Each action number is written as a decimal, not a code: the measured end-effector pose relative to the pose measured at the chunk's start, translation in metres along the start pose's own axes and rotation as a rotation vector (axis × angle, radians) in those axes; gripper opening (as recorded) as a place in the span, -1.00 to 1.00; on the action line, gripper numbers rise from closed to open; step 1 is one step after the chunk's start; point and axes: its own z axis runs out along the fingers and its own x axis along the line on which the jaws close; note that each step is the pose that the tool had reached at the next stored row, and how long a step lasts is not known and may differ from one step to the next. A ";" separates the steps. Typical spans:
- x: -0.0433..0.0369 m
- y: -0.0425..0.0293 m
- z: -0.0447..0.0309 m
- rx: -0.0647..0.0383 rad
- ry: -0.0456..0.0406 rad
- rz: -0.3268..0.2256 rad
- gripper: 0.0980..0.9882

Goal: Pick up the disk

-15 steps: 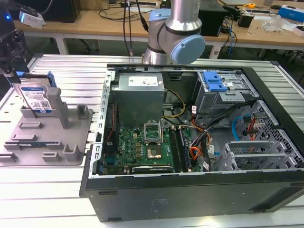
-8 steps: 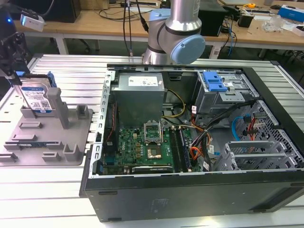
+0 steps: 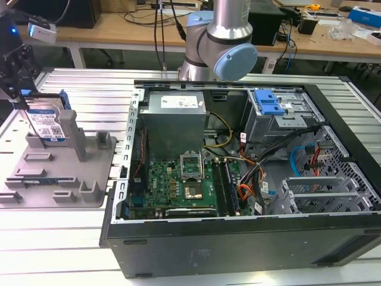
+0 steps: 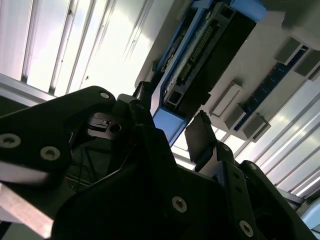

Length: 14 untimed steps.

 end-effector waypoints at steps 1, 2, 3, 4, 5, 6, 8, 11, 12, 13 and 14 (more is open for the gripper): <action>0.0000 0.0000 0.0009 0.000 0.0000 0.000 0.00; 0.0000 0.0000 0.0015 0.000 0.0000 0.000 0.00; 0.0000 0.0000 0.0020 0.000 0.0000 0.000 0.00; 0.0000 0.0000 0.0026 0.000 0.0000 0.000 0.00; 0.0000 0.0000 0.0030 0.000 0.0000 0.000 0.00; 0.0000 0.0000 0.0039 0.000 0.0000 0.000 0.00; 0.0000 -0.0001 0.0048 0.000 0.0000 0.000 0.00; -0.0001 -0.0001 0.0060 0.000 0.0000 0.000 -0.04; -0.0001 -0.0001 0.0063 0.000 0.0000 0.000 -0.18; -0.0001 -0.0001 0.0066 0.000 0.0001 0.000 -0.18; -0.0001 -0.0001 0.0069 0.000 0.0001 0.000 -0.18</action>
